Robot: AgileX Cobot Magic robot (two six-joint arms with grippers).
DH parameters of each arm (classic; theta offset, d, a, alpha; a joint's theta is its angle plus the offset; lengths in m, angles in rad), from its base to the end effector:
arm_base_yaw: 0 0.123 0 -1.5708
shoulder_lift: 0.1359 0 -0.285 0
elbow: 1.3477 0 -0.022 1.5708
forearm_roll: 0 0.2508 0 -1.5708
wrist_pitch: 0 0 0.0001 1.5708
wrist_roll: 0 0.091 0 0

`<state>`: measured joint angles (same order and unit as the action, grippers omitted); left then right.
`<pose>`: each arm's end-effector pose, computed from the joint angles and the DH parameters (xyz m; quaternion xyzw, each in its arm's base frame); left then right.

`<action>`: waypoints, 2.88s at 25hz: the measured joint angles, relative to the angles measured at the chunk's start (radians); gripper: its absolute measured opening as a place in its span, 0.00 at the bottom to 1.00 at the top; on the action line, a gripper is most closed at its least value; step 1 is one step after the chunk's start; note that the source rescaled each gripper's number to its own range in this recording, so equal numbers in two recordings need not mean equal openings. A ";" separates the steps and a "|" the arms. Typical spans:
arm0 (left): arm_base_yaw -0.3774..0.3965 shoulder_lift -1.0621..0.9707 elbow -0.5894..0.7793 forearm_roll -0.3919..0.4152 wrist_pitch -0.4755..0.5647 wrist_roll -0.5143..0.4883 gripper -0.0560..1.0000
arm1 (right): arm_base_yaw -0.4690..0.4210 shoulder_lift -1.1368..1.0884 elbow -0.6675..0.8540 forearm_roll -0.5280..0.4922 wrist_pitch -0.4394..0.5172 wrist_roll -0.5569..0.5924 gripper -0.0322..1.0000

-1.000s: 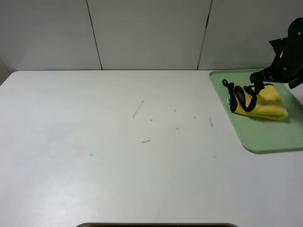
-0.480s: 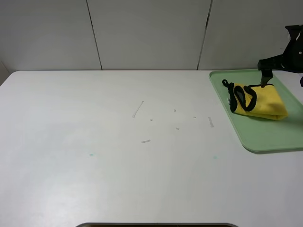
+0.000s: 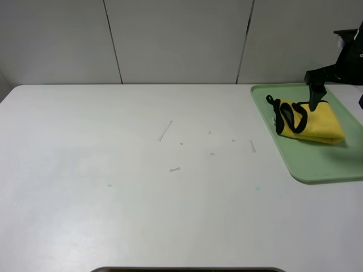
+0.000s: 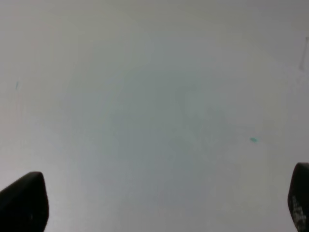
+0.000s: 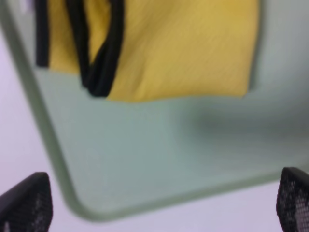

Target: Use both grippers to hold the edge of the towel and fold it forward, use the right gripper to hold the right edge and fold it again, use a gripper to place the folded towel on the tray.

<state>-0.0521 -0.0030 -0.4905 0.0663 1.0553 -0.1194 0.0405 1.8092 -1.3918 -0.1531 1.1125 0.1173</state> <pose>-0.0038 0.0055 0.2752 -0.0298 0.8525 -0.0116 0.5217 0.3606 0.0022 0.2384 0.0088 0.9954 -0.0654 0.0692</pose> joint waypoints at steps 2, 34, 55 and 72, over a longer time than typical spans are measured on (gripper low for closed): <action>0.000 0.000 0.000 0.000 0.000 0.000 1.00 | 0.028 -0.005 -0.001 0.000 0.033 -0.003 1.00; 0.000 0.000 0.000 0.000 0.000 0.000 1.00 | 0.103 -0.676 0.195 0.085 0.102 -0.012 1.00; 0.000 0.000 0.000 0.000 0.000 0.000 1.00 | 0.105 -1.303 0.491 0.167 0.105 -0.018 1.00; 0.000 0.000 0.000 0.000 0.000 0.000 1.00 | -0.079 -1.702 0.859 0.165 -0.024 -0.019 1.00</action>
<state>-0.0521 -0.0030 -0.4905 0.0663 1.0553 -0.1194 -0.0389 0.1072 -0.5326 0.0118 1.0888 0.0981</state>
